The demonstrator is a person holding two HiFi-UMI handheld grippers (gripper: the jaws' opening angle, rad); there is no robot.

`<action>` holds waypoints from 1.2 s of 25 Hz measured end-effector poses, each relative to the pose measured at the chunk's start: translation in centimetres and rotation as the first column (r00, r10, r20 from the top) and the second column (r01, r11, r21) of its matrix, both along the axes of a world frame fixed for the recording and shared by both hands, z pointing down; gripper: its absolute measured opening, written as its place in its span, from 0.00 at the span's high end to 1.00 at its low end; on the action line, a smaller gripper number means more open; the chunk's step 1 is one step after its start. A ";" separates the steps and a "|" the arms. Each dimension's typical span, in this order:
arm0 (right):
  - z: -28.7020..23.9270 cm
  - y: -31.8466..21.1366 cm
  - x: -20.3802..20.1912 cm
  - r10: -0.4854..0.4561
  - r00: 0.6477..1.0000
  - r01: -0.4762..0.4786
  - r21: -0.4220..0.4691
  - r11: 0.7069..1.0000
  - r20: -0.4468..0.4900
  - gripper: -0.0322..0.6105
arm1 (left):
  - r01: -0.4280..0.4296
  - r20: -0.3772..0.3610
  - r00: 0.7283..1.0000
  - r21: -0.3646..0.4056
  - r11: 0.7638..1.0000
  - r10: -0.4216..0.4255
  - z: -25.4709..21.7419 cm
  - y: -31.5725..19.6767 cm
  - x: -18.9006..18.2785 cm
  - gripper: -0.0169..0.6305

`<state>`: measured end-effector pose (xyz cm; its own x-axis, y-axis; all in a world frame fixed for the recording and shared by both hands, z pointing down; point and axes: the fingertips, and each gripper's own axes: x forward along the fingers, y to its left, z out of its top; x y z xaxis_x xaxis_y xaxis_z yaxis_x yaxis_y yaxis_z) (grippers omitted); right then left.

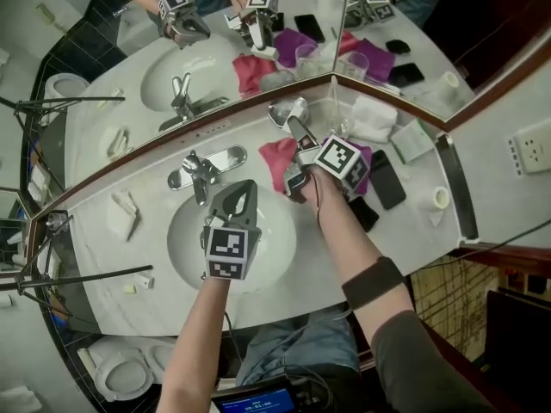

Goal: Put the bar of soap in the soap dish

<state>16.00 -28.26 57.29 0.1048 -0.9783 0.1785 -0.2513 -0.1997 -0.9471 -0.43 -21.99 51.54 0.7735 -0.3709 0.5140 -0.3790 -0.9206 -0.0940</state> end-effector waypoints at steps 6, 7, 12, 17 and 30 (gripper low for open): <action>1.5 -2.4 2.2 0.026 0.999 -0.028 -0.053 0.998 -0.032 0.62 | 0.018 0.016 1.000 -0.008 1.000 -0.018 1.3 -0.8 -0.4 0.97; 1.8 -2.7 2.5 0.029 0.999 -0.031 -0.062 0.998 -0.037 0.62 | 0.020 0.018 1.000 -0.007 1.000 -0.020 1.4 -0.9 -0.6 0.97; 2.9 -3.9 2.8 0.034 0.999 -0.038 -0.106 0.994 -0.041 0.62 | 0.042 0.017 0.999 -0.011 0.999 -0.042 1.7 -1.5 -1.3 0.97; 3.7 -4.3 2.7 0.053 0.997 -0.061 -0.159 0.985 -0.054 0.59 | 0.057 0.014 0.998 -0.013 0.998 -0.057 1.8 -1.8 -2.1 0.97; 1.7 -3.3 2.4 0.048 0.996 -0.058 -0.141 0.988 -0.073 0.62 | 0.083 -0.006 0.996 -0.023 0.996 -0.083 0.7 -2.0 -3.5 0.97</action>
